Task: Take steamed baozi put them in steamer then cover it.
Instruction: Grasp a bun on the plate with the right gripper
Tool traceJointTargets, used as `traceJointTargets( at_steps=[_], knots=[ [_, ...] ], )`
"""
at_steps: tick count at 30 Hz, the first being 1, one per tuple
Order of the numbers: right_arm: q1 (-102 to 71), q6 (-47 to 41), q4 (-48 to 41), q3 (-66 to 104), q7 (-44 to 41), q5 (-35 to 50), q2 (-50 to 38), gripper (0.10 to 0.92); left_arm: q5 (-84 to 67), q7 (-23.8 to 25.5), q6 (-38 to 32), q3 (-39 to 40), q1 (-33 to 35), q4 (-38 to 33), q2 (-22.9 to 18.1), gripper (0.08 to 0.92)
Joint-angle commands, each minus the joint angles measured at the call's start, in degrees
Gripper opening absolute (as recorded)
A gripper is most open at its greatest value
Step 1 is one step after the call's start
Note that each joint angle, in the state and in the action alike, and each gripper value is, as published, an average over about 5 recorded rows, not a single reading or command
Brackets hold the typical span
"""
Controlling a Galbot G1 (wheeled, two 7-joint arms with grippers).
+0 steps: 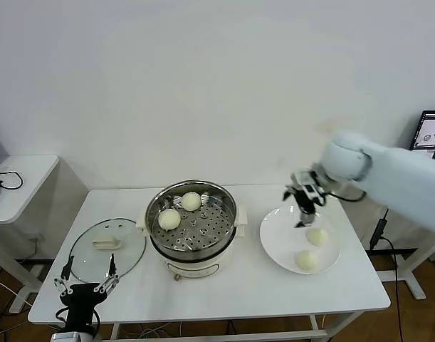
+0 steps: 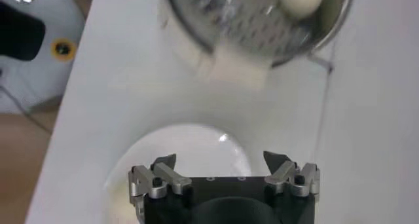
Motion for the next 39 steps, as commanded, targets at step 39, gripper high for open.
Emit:
traceJointTargets(
  at_steps=[39],
  knots=[
    [-26.2,1.1,-17.9,15.5,1.3,-10.6,9.7,0.798,0.0,0.0,-0.1,-0.6,-0.8,3.1,-0.4,0.823]
  ],
)
